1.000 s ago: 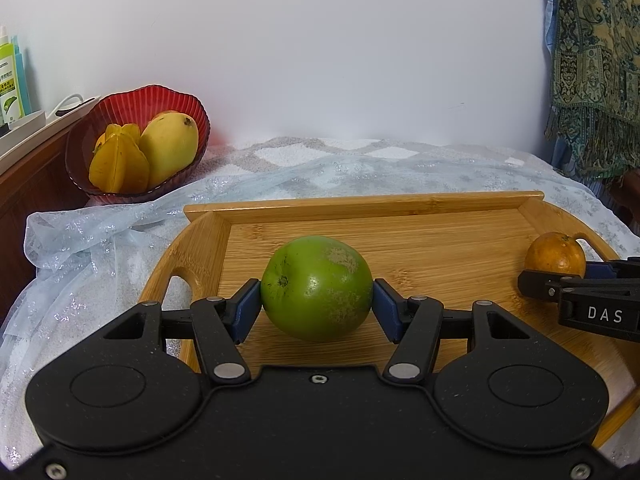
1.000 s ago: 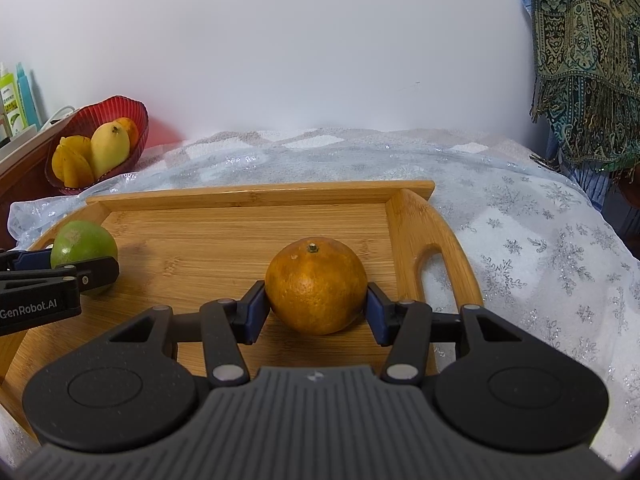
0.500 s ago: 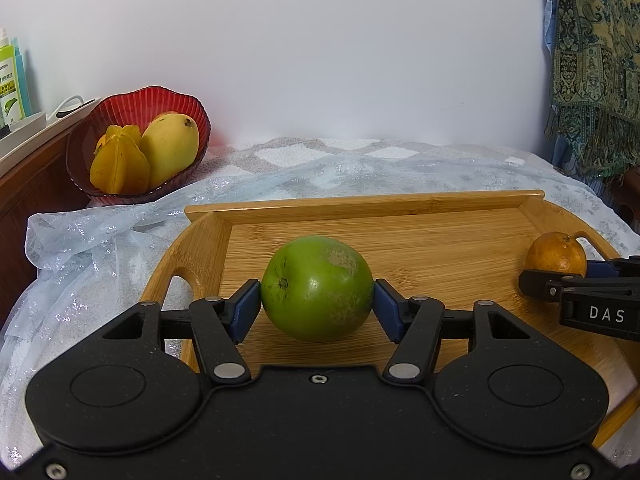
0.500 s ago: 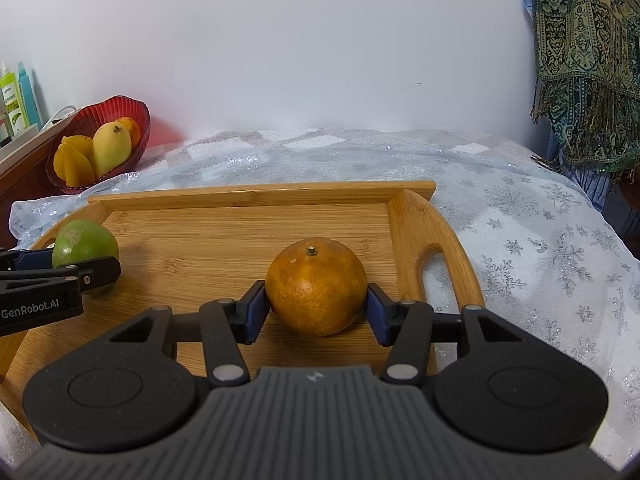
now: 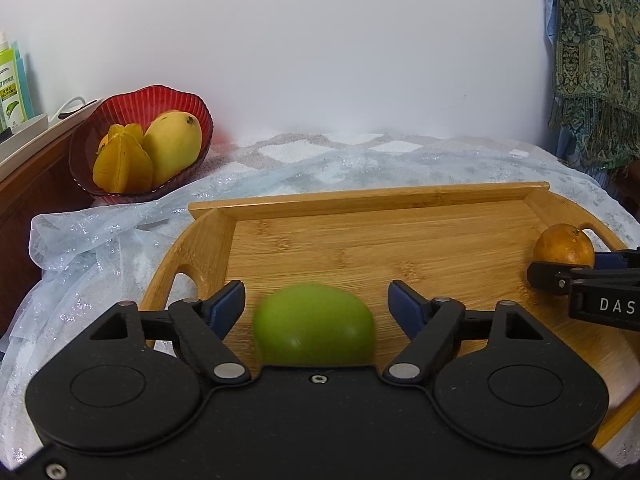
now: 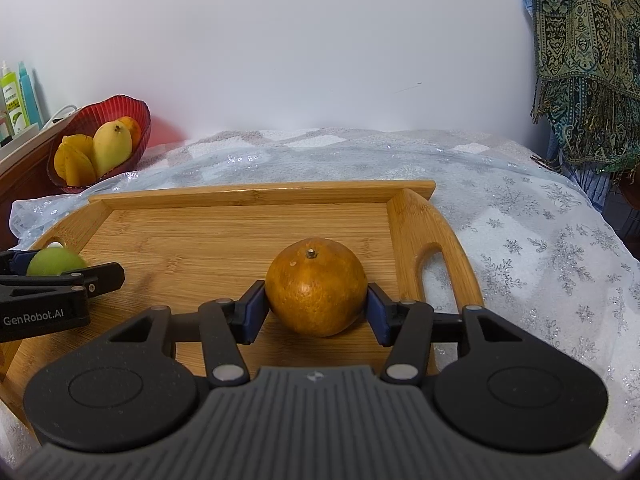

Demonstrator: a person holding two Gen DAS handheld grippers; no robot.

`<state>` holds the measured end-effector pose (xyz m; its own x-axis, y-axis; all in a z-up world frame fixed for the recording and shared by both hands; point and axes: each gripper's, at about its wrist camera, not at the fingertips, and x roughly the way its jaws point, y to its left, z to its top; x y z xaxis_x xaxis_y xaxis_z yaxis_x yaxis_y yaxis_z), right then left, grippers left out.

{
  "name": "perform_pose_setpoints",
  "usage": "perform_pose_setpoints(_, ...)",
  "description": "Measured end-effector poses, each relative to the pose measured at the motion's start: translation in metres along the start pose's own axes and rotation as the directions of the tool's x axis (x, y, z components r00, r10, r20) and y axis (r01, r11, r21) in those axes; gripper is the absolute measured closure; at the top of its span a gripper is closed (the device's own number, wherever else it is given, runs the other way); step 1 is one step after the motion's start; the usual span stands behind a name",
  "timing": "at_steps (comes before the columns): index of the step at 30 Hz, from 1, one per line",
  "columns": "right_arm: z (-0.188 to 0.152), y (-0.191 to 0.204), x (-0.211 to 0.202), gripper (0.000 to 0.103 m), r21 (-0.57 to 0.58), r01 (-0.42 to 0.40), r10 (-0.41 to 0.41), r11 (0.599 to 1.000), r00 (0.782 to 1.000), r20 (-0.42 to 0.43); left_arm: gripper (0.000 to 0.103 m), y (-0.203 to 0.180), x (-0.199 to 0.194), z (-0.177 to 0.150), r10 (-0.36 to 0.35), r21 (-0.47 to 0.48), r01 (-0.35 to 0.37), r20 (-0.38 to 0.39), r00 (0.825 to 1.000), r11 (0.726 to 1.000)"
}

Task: Organize fruits
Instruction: 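Open the left tool releasing the green fruit while the right tool releases the orange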

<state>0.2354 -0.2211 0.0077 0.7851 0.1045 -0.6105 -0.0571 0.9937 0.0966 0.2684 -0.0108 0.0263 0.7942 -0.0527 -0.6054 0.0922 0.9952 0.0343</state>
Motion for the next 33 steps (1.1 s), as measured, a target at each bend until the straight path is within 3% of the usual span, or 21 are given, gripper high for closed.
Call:
perform_pose_setpoints(2, 0.0, 0.001, -0.001, 0.035, -0.002, -0.001, 0.001, 1.0, 1.0, 0.004, 0.023, 0.001, -0.001, -0.001, 0.002, -0.001, -0.002, 0.002, 1.0, 1.0)
perform_pose_setpoints(16, 0.001, -0.001, -0.009, 0.029, -0.001, -0.001, 0.001, 1.0, 1.0, 0.024, 0.013, 0.003, -0.005, -0.002, 0.007, -0.008, -0.007, 0.01, 1.0, 1.0)
perform_pose_setpoints(33, -0.006, 0.007, -0.046, 0.014, -0.024, -0.004, 0.006, 1.0, 0.994, 0.107, 0.009, 0.005, -0.034, -0.006, -0.007, -0.033, 0.008, 0.04, 0.999, 0.999)
